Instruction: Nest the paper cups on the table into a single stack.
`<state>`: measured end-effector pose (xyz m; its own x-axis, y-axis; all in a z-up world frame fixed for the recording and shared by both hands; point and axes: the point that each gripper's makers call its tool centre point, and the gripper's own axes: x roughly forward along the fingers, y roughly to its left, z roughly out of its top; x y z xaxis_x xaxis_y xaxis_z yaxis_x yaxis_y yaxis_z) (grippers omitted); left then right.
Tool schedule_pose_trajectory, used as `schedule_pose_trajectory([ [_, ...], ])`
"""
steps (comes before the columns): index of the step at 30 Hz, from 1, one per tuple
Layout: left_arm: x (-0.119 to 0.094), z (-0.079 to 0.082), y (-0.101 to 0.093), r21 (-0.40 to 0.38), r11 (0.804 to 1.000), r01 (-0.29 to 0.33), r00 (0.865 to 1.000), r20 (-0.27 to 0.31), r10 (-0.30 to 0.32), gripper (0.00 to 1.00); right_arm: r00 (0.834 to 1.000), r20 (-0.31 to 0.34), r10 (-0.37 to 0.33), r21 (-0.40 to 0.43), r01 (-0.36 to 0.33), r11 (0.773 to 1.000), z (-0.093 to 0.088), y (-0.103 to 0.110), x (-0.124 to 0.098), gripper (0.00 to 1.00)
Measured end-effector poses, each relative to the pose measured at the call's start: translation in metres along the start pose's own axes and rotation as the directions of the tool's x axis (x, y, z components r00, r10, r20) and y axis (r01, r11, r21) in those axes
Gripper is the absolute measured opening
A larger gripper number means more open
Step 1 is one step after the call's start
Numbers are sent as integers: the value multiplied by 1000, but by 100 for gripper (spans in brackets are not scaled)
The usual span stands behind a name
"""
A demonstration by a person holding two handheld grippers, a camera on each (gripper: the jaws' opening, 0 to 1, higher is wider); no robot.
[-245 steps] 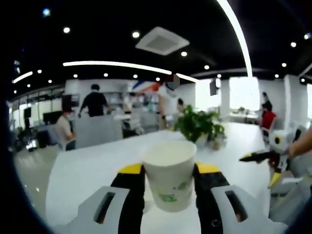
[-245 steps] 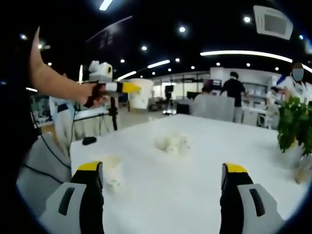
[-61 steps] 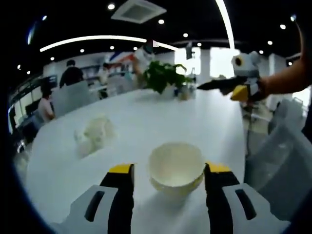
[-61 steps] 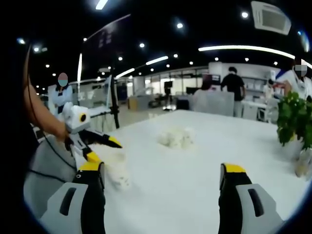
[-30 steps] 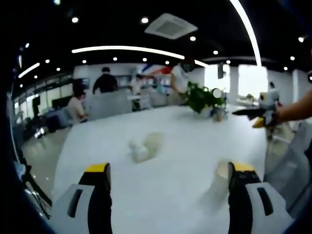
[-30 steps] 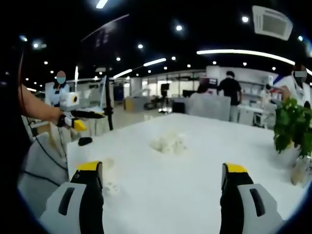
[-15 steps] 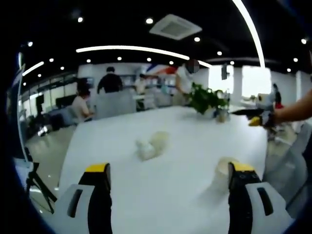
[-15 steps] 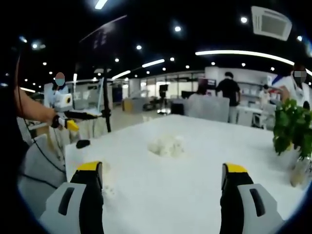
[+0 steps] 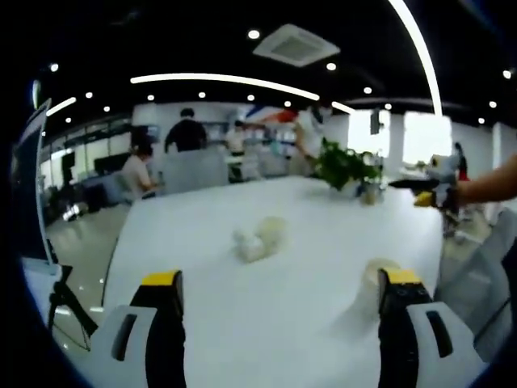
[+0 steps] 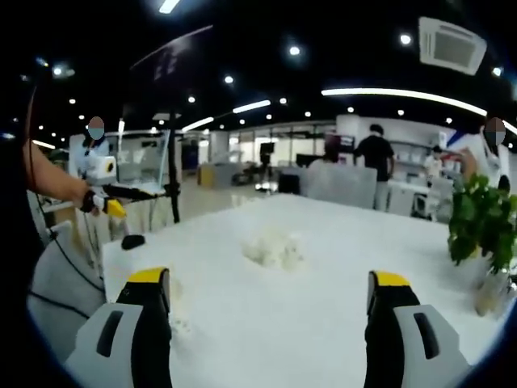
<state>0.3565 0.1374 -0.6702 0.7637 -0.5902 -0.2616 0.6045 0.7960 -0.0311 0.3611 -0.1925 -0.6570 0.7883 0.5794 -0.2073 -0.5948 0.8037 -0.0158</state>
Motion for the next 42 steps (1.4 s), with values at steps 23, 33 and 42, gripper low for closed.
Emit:
schedule_pose_trajectory([
  [23,18,4,14,34,999,-33,999,13,33,98,1000,-20,-20,18,20,1000,-20,-44,21,100],
  [33,27,6,16,47,999,8,1000,15,-9,98,1000,-5,-12,13,12,1000,-20,-35,36,100],
  [42,21,7,15,47,999,-8,1000,31,7,98,999,36,32,-10,-32,999,-19,-25,82,100],
])
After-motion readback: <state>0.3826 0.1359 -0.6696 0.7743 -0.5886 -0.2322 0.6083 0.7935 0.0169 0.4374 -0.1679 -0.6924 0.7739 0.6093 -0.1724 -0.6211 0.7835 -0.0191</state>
